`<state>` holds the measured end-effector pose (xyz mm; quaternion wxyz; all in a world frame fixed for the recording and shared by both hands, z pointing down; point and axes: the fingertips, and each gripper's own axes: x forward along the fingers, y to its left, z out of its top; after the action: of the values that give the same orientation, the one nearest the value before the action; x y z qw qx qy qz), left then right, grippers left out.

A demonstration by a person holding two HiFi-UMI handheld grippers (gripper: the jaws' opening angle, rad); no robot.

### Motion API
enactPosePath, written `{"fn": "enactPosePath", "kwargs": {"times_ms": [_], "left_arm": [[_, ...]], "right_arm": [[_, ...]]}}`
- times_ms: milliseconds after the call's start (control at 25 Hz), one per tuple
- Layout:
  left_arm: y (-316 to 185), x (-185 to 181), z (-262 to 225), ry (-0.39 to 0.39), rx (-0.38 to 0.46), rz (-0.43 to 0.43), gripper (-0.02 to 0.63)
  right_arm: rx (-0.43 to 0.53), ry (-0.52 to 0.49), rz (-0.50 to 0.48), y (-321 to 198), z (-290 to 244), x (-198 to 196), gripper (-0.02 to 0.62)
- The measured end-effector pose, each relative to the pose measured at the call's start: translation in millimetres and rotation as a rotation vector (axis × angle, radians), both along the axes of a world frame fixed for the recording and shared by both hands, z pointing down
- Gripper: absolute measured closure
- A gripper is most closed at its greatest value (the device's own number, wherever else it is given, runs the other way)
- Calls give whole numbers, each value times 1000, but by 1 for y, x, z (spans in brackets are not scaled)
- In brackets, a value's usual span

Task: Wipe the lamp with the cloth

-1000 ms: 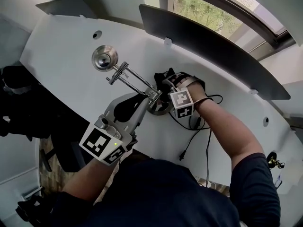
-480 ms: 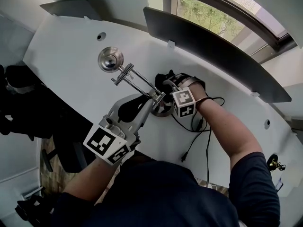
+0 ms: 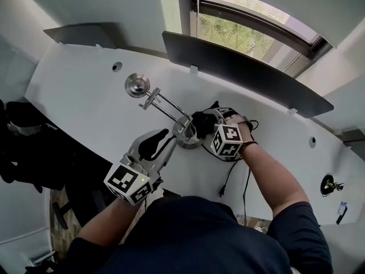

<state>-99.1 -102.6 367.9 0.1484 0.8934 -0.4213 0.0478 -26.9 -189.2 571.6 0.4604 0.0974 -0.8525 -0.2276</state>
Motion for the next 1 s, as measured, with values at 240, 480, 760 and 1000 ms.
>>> {"fn": "enactPosePath", "kwargs": {"times_ms": [240,480,760,1000], "left_arm": [[25,-2,-9,10,18,101,509],[53,-6,-4,30,0,174,509],[73,-6,3,49,-23,231,511],[83,0,3,38,-16,281,518]], "right_arm": [[-61,-116,194,42,-39,5,437],[-146,-269,357,90,-74,-9,437],[-315,-527,535,137,-120,-21,437],[-407,-738,596,159,-157,-26,436]]}}
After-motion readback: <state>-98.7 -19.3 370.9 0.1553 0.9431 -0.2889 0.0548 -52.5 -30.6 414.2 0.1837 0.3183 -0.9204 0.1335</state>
